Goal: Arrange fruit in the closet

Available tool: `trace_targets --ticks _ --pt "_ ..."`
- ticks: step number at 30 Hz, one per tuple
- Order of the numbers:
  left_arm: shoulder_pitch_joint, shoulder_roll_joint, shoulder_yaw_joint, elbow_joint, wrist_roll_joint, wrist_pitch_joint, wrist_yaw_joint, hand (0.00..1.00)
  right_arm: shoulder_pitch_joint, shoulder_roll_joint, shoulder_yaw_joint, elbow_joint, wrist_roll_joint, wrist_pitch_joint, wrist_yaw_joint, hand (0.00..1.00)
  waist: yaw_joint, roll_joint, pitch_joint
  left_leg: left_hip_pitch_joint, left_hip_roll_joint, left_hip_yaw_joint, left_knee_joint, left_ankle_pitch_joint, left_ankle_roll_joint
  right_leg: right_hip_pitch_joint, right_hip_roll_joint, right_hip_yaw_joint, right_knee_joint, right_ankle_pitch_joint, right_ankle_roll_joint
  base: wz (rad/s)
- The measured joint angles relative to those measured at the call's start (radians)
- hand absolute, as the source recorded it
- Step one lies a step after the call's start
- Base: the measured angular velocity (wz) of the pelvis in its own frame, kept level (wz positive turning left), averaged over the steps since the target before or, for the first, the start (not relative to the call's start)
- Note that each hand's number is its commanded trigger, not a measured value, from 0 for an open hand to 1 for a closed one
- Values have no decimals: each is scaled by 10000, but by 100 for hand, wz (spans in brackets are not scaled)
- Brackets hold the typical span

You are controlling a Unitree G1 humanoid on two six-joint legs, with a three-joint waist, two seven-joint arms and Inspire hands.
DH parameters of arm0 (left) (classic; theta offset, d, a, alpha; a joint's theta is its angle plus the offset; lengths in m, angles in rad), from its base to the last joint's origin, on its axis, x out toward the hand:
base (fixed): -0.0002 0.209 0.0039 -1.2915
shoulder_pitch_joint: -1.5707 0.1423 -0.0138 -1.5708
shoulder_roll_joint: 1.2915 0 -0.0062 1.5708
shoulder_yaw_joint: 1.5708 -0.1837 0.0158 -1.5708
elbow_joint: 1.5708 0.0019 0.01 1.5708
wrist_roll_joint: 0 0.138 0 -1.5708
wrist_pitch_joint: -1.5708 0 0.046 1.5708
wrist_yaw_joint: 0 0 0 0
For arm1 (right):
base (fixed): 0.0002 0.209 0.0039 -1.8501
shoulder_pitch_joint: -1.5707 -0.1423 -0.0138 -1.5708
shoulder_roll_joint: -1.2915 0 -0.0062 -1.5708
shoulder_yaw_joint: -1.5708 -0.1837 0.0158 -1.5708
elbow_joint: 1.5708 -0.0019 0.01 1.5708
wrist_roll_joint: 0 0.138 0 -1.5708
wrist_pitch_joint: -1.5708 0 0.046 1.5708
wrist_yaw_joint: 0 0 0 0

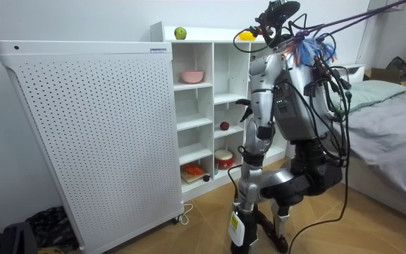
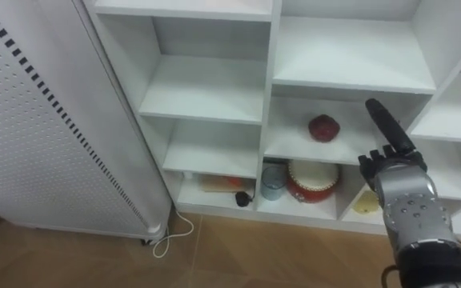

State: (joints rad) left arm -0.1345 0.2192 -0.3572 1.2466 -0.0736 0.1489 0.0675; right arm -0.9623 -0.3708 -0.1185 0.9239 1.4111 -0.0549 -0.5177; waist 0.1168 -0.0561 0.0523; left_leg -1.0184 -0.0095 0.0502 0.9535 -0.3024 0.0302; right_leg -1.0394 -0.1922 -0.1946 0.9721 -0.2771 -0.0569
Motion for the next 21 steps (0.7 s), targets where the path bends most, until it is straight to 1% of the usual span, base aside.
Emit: trace_targets --ticks 5,8,9,11,13,14,15,16,18,19,20,21 --pt "71 -9 -2 -11 375 38 -94 0 3 -12 198 140 -18 9 240 0 43 -6 4 150 -24 14 12 -65 47 153 -19 9 -6 -34 71 0" --pt "71 -12 -10 -94 444 49 -105 0 23 -54 190 592 182 28 671 0 187 -2 7 254 -23 1 29 -103 32 254 11 33 -13 -33 65 0" --pt "72 -14 -21 -98 450 50 -118 0 41 -54 193 841 232 44 909 0 211 16 19 334 -19 -13 21 -118 25 353 29 31 -40 -37 59 -4" --pt "90 5 -17 -91 446 52 -179 0 360 -55 238 1261 313 108 1371 0 366 33 31 691 86 -7 -138 -177 12 737 155 -3 -301 -40 72 -10" --pt "89 7 -10 -102 462 51 -223 0 702 -55 327 1272 327 149 1710 0 475 53 43 984 164 17 -366 -180 11 1034 258 -13 -592 -26 85 -13" --pt "85 -8 -14 -104 458 47 -274 0 863 -78 425 1425 304 151 2041 0 502 115 83 1200 183 18 -505 -179 7 1261 297 -28 -765 2 99 -9" --pt "86 -8 -13 -95 456 48 -319 0 910 -102 494 1647 308 178 2252 0 502 144 87 1298 188 10 -584 -178 7 1374 320 -35 -858 13 113 -5" --pt "80 -6 0 -85 456 48 -382 0 1072 -181 605 2042 294 321 2591 0 570 203 120 1562 225 4 -736 -178 6 1653 392 -44 -1068 47 144 -6" --pt "68 22 20 -72 463 67 -500 0 1473 -192 662 2361 248 428 3043 0 654 269 144 1925 307 31 -986 -177 8 2022 508 -45 -1411 169 178 -13" --pt "-17 53 35 -62 465 139 -623 0 1740 -188 827 2590 -81 507 3446 0 692 305 160 2181 326 19 -1184 -166 19 2274 575 -54 -1660 236 174 -11" --pt "-90 86 35 -36 462 192 -752 0 2013 -190 995 2863 -326 632 3780 0 675 344 174 2469 302 21 -1443 -129 7 2554 563 -94 -1875 291 143 -5" --pt "-119 120 33 -34 462 186 -814 0 2191 -193 1067 2922 -505 691 3910 0 667 362 164 2586 301 21 -1567 -107 10 2673 565 -96 -1973 300 157 6"
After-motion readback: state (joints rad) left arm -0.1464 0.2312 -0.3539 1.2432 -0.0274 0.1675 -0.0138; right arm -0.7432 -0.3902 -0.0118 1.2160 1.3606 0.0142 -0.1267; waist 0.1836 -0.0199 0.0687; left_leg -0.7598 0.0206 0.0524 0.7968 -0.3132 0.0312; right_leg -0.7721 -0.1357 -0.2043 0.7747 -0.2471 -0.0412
